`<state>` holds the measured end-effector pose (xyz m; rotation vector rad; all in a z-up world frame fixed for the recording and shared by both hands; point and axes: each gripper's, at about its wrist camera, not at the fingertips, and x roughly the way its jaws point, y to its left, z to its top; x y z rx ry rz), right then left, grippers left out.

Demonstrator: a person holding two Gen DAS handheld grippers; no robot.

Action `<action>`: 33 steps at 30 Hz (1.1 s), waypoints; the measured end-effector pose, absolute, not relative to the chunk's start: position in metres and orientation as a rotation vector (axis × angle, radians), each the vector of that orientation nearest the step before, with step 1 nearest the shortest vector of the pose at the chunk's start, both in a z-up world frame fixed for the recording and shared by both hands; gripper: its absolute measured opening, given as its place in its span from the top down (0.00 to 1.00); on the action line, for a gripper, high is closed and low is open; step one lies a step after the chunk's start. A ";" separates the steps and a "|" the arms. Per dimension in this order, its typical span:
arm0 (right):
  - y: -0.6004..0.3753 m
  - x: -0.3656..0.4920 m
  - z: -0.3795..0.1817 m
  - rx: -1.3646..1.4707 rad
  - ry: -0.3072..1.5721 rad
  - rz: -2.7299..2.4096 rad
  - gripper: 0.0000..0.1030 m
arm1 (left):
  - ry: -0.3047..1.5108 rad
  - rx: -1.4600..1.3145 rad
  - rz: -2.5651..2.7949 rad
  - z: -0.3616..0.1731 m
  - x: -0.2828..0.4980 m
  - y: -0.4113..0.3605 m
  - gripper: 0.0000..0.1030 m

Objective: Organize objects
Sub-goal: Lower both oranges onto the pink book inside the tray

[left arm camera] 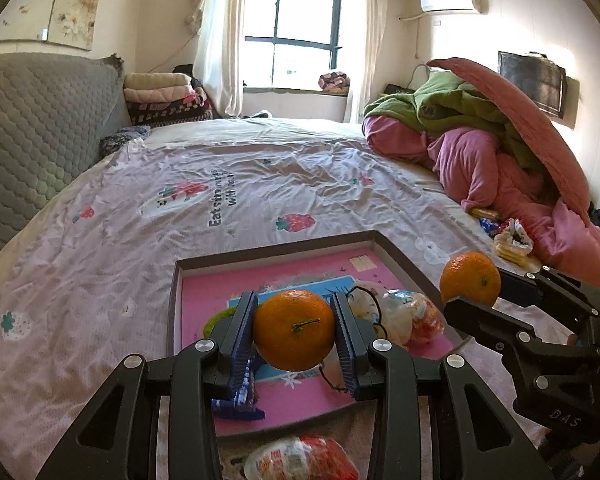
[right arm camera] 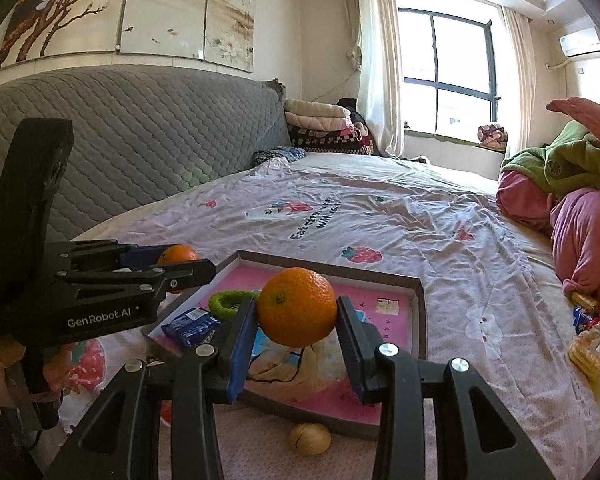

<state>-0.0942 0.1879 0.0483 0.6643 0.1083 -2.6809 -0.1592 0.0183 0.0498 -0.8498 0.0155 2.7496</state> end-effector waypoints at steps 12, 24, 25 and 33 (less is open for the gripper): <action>0.184 -0.115 0.034 0.707 0.140 -2.666 0.61 | 0.009 -0.922 2.723 0.028 -0.190 0.018 0.63; 0.187 -0.126 0.012 0.803 0.128 -2.649 0.61 | 0.017 -1.020 2.666 0.004 -0.204 0.025 0.63; 0.187 -0.126 0.010 0.809 0.129 -2.649 0.61 | 0.013 -1.032 2.656 0.002 -0.204 0.026 0.63; 0.186 -0.130 -0.006 0.865 0.132 -2.628 0.61 | 0.007 -1.117 2.613 -0.018 -0.212 0.029 0.63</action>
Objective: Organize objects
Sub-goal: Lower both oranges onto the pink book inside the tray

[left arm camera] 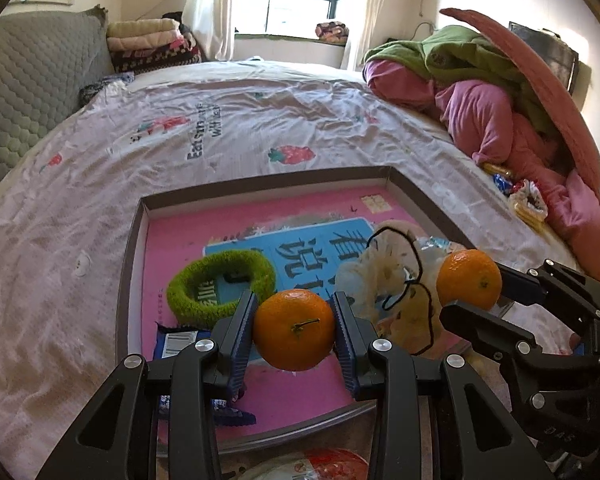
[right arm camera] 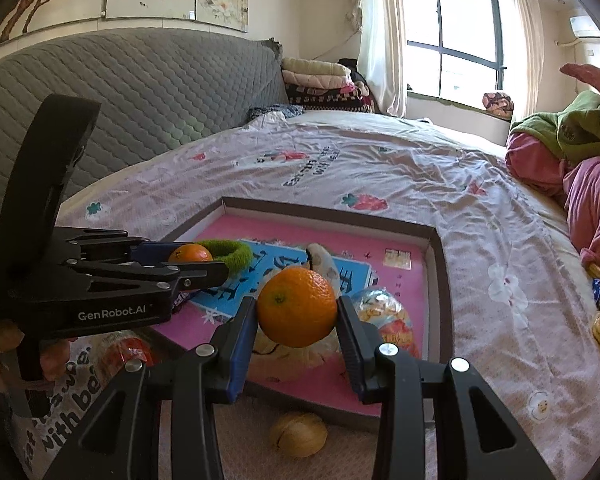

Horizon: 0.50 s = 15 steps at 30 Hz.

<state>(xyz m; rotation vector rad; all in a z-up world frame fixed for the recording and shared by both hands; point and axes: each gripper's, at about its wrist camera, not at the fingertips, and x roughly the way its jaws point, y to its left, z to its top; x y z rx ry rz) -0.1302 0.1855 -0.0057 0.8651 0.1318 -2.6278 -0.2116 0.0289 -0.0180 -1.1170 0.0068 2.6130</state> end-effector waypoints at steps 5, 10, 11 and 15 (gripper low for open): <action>0.186 -0.133 -0.014 0.902 0.125 -2.614 0.61 | 0.014 -1.147 2.586 -0.023 -0.215 0.030 0.63; 0.183 -0.136 -0.022 0.934 0.141 -2.593 0.61 | 0.022 -1.170 2.564 -0.027 -0.217 0.030 0.63; 0.183 -0.137 -0.024 0.940 0.139 -2.591 0.61 | 0.027 -1.173 2.561 -0.028 -0.217 0.031 0.63; 0.184 -0.140 -0.029 0.972 0.132 -2.578 0.61 | 0.028 -1.194 2.536 -0.033 -0.219 0.031 0.63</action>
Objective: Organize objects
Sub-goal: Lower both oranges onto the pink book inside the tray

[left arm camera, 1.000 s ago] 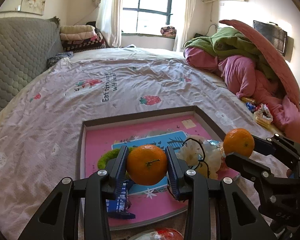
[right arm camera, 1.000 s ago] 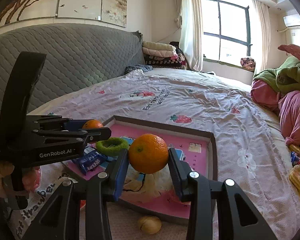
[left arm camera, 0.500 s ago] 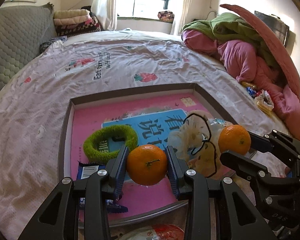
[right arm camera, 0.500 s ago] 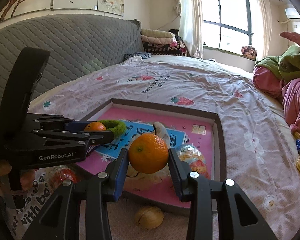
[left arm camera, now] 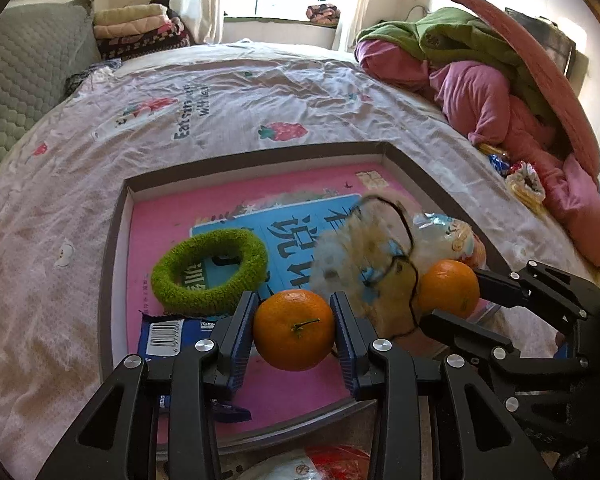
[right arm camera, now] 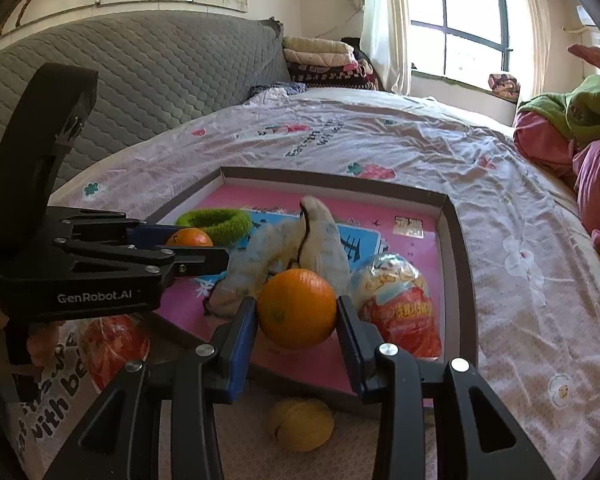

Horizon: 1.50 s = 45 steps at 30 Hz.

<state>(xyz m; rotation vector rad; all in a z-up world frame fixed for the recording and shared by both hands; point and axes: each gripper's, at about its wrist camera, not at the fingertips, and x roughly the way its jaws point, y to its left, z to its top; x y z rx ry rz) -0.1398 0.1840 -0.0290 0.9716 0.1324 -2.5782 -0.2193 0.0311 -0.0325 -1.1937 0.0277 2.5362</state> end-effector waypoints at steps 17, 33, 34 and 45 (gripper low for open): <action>0.189 -0.148 -0.040 1.047 0.067 -2.542 0.61 | 0.019 -1.274 2.483 -0.047 -0.227 0.031 0.63; 0.189 -0.149 -0.038 1.067 0.060 -2.538 0.61 | 0.023 -1.323 2.448 -0.048 -0.230 0.030 0.63; 0.190 -0.149 -0.038 1.068 0.058 -2.537 0.61 | 0.017 -1.328 2.447 -0.048 -0.230 0.030 0.62; 0.191 -0.148 -0.038 1.073 0.050 -2.539 0.61 | 0.010 -1.336 2.453 -0.045 -0.229 0.031 0.58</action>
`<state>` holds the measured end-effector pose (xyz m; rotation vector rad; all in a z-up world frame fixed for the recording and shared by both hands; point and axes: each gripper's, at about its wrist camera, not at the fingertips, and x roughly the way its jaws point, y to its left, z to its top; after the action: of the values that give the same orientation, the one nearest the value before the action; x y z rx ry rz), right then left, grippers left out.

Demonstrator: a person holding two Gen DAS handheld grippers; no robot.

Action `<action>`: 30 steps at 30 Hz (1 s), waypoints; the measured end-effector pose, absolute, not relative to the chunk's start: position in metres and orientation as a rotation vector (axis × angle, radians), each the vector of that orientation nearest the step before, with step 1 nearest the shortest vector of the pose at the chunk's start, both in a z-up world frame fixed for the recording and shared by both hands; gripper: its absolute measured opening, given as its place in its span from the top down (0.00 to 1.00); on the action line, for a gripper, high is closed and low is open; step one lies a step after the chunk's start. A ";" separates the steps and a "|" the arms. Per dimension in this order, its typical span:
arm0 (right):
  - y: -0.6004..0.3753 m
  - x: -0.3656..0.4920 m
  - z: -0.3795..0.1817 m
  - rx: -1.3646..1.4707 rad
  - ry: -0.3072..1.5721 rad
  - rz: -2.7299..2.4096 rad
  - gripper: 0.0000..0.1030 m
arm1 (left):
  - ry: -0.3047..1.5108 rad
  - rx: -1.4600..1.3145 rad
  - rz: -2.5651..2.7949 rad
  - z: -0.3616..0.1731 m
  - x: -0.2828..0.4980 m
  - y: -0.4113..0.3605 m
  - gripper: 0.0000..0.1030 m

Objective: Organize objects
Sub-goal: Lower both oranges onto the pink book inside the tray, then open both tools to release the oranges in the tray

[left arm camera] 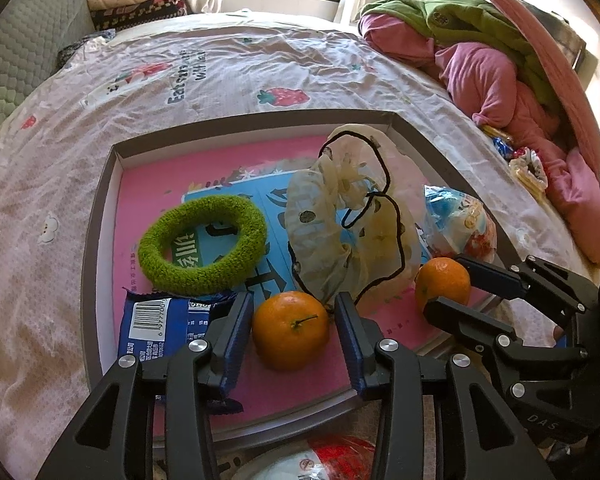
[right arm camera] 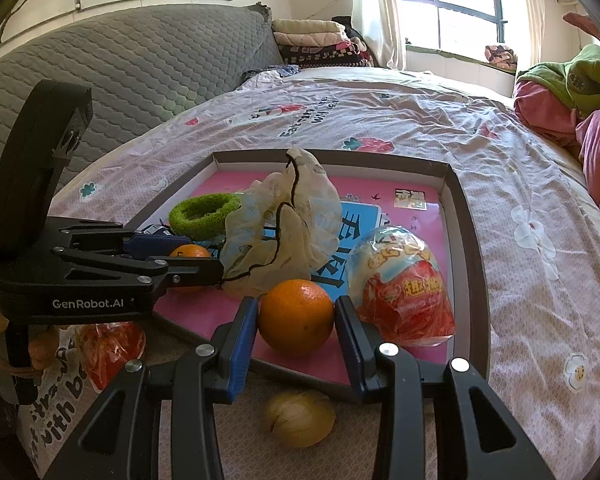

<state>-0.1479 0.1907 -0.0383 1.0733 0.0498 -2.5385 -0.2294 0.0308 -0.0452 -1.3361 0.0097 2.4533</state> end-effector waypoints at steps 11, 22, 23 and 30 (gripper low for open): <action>0.188 -0.144 -0.034 1.053 0.067 -2.540 0.61 | 0.015 -1.272 2.506 -0.029 -0.220 0.030 0.56; 0.186 -0.143 -0.031 1.042 0.070 -2.548 0.61 | 0.000 -1.246 2.531 -0.016 -0.210 0.028 0.47; 0.185 -0.142 -0.030 1.042 0.071 -2.547 0.61 | -0.002 -1.244 2.533 -0.016 -0.210 0.027 0.47; 0.184 -0.141 -0.027 1.028 0.080 -2.553 0.61 | -0.014 -1.243 2.541 -0.012 -0.206 0.024 0.46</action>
<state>-0.1411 0.1843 -0.0265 1.0278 0.0795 -2.5530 -0.2056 0.0240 -0.0117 -1.2429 -0.0138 2.5415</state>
